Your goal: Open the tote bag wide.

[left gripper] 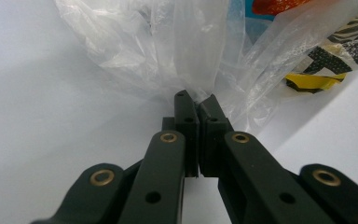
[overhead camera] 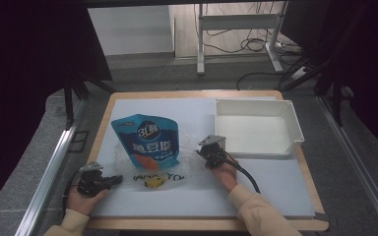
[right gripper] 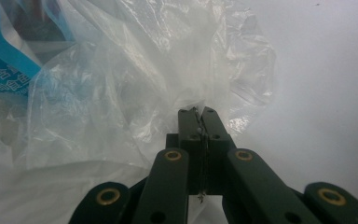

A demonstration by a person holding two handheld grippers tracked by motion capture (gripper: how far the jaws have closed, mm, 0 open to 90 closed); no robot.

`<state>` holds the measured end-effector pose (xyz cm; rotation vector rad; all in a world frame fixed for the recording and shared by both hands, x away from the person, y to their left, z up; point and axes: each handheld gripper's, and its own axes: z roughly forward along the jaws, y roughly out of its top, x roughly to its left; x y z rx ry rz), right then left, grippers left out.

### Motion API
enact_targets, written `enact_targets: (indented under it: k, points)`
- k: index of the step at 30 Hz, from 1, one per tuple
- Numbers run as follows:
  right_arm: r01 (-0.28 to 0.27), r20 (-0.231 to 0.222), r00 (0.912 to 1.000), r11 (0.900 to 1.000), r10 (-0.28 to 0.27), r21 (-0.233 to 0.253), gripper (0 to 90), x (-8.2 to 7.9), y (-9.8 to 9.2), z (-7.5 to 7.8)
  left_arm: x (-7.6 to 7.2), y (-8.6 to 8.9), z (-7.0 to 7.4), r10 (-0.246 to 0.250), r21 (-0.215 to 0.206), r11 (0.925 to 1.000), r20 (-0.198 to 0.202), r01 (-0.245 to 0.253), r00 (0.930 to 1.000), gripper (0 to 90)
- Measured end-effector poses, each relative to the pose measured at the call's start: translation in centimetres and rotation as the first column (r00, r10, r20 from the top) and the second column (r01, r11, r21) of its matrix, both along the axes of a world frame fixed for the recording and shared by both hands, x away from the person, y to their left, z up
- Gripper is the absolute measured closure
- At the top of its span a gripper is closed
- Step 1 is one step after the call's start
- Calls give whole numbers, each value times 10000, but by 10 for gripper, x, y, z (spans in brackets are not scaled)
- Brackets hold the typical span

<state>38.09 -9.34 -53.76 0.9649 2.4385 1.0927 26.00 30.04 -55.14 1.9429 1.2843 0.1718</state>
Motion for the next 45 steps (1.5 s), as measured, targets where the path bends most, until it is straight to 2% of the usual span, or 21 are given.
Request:
enact_targets:
  k: [2, 4, 7, 10, 13, 16, 17, 19, 24, 28, 32, 36, 38, 40, 43, 45]
  points:
    - [15, 1, 10000, 10000, -15, 19, 874, 0, 0, 0, 0, 0, 0, 14, -33, 10000, 7, -14, 10000, 880]
    - [-26, -101, 9999, 9999, 28, 144, 827, 0, -1, 0, -1, 0, 1, 29, -106, 9999, 81, -29, 10000, 861]
    - [-77, -149, 9999, 9995, 82, 297, 763, -2, -2, 3, -3, 3, 4, 174, -358, 9992, 360, -161, 9992, 809]
    - [-97, 7, 10000, 9975, 97, 701, 681, -6, -3, 12, -7, 6, 9, 385, -580, 9977, 688, -346, 9969, 741]
    - [-167, 173, 9997, 9909, 145, 1334, 603, -10, -7, 24, -10, 8, 13, 562, -755, 9959, 962, -490, 9938, 654]
    - [-280, 352, 9991, 9843, 222, 1744, 529, -15, -12, 38, -14, 11, 19, 705, -913, 9941, 1336, -586, 9885, 552]
    - [-314, 436, 9988, 9818, 237, 1875, 511, -16, -14, 43, -14, 11, 19, 705, -913, 9941, 1336, -586, 9885, 519]
    - [-338, 598, 9980, 9751, 212, 2193, 485, -19, -20, 54, -19, 14, 26, 919, -1029, 9918, 1640, -757, 9822, 457]
    - [-219, 875, 9962, 9616, -22, 2735, 443, -20, -39, 77, -25, 19, 35, 1246, -1230, 9871, 1917, -1021, 9735, 366]
    - [-253, 1078, 9942, 9566, -64, 2902, 433, -23, -52, 91, -30, 25, 45, 1448, -1378, 9837, 2235, -1158, 9639, 334]
    - [-508, 1185, 9928, 9514, 152, 3036, 459, -28, -58, 105, -38, 31, 58, 1673, -1529, 9795, 2568, -1309, 9519, 375]
    - [-1177, 1244, 9888, 9420, 820, 3144, 620, -37, -54, 120, -42, 29, 74, 1606, -1486, 9814, 2896, -1215, 9436, 626]
    - [-1571, 1231, 9845, 9409, 1251, 3002, 727, -44, -46, 126, -40, 25, 81, 1358, -1488, 9842, 2893, -956, 9475, 756]
    - [-1952, 1252, 9782, 9393, 1657, 2820, 801, -50, -36, 130, -35, 19, 87, 1146, -1361, 9876, 2874, -779, 9509, 833]
    - [-2425, 1307, 9677, 9379, 2156, 2482, 875, -55, -22, 136, -22, 10, 92, 910, -1260, 9903, 2743, -580, 9573, 884]
    - [-2593, 1303, 9635, 9369, 2340, 2347, 887, -56, -13, 139, -12, 6, 94, 829, -1207, 9913, 2641, -524, 9609, 898]
